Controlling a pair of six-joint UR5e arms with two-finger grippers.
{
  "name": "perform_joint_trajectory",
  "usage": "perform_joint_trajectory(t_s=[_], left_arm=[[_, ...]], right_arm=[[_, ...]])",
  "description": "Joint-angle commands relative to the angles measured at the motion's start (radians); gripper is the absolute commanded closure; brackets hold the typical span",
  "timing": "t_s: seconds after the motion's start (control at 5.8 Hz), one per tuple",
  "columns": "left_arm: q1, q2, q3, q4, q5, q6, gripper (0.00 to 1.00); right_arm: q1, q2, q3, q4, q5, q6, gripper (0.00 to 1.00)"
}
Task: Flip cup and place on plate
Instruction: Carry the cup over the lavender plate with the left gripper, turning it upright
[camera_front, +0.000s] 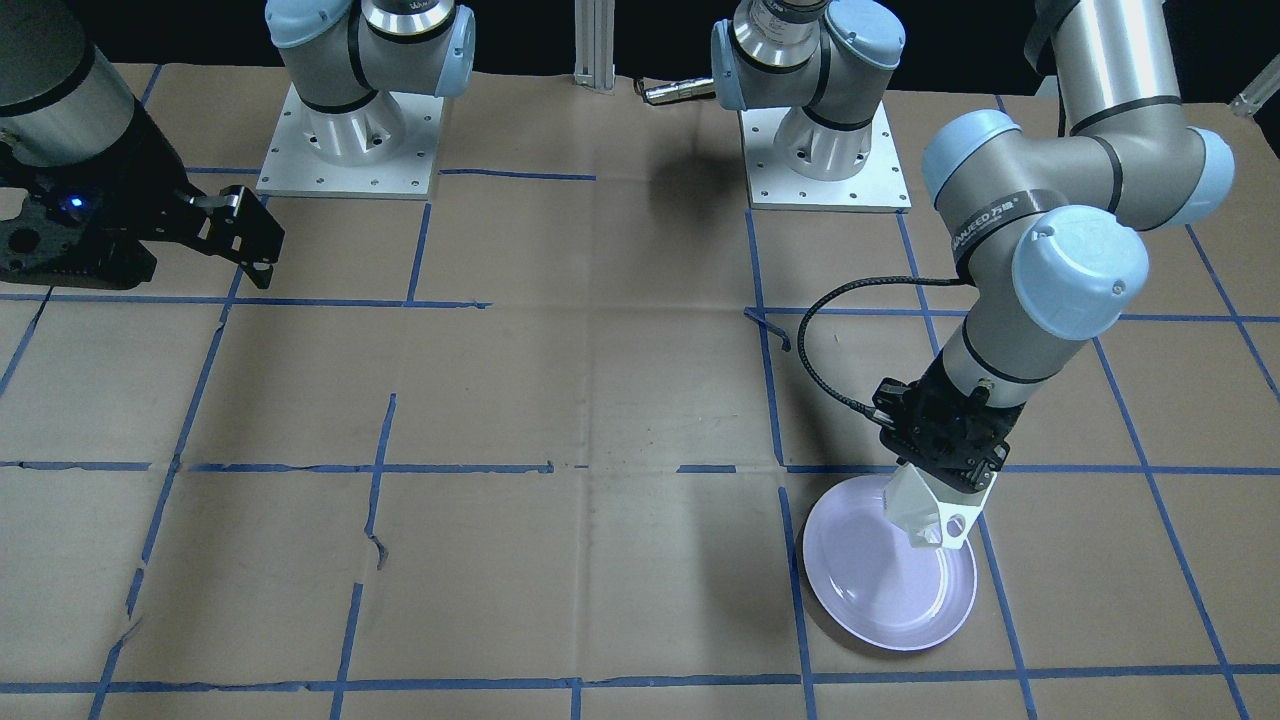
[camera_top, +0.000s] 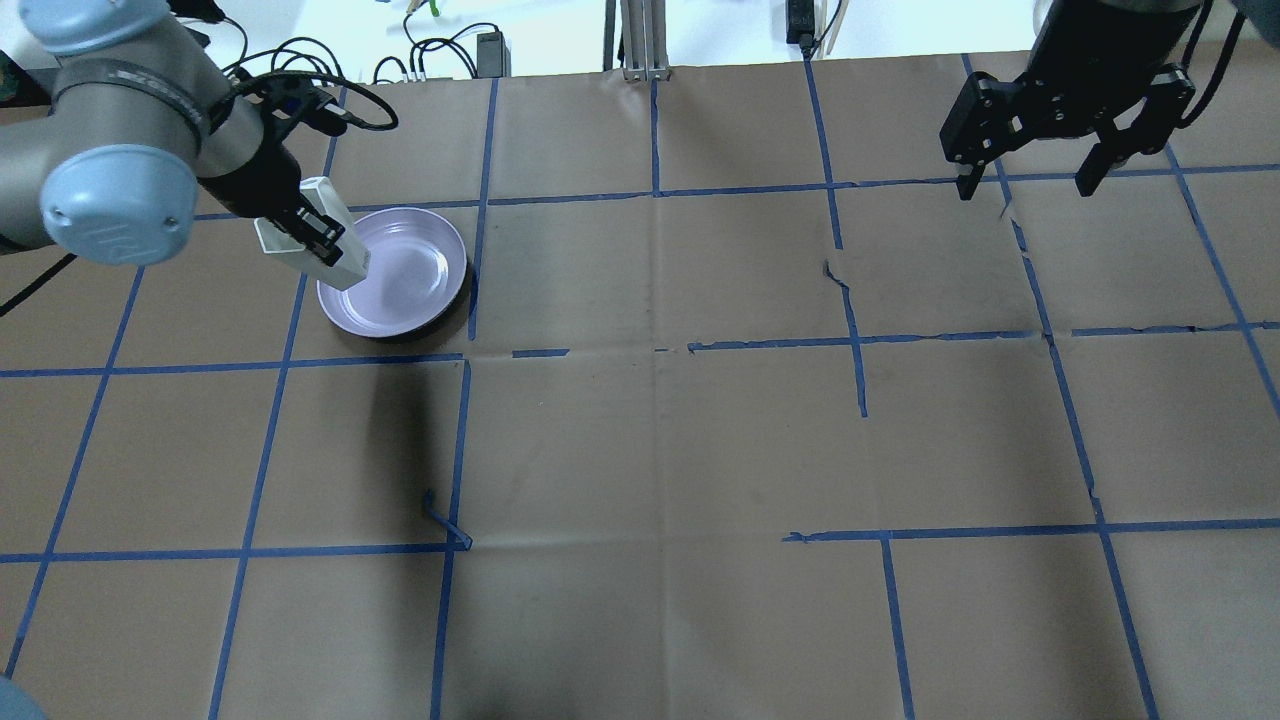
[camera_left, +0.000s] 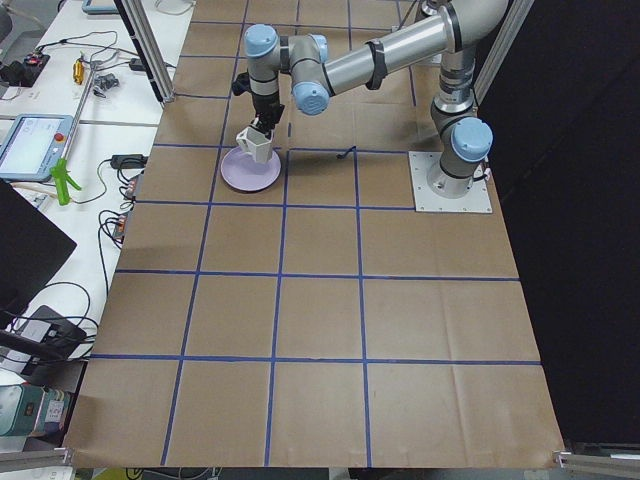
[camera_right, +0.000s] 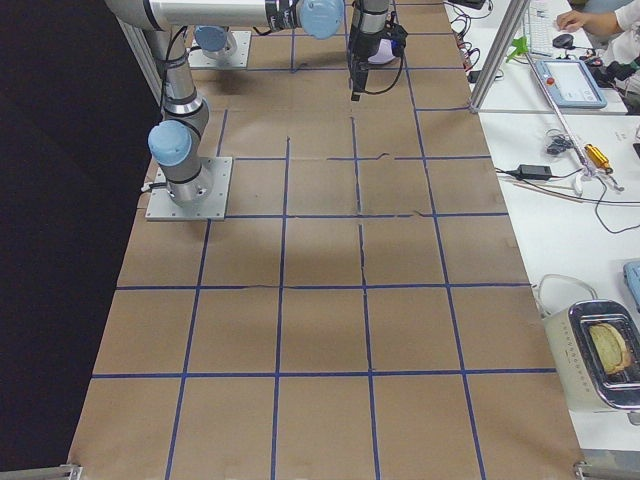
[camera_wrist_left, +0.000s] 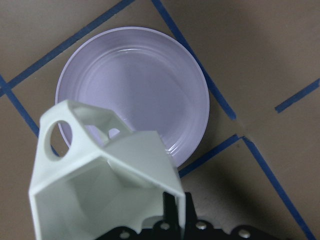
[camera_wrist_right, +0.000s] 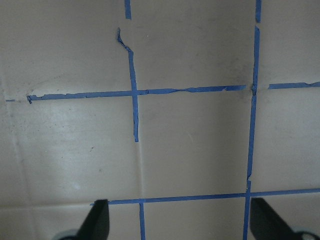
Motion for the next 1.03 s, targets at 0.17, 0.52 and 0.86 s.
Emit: perform_joint_trajectory(t_s=[0.17, 0.52, 0.86], left_arm=[[-0.01, -0.104, 0.009, 0.09, 0.019, 0.077, 0.97], [-0.012, -0.132, 0.001, 0.119, 0.014, 0.077, 0.84], [-0.017, -0.122, 0.007, 0.107, 0.008, 0.075, 0.09]], right_arm=[[0.0, 0.0, 0.0, 0.0, 0.0, 0.0, 0.0], [0.0, 0.0, 0.0, 0.0, 0.0, 0.0, 0.0], [0.0, 0.0, 0.0, 0.0, 0.0, 0.0, 0.0]])
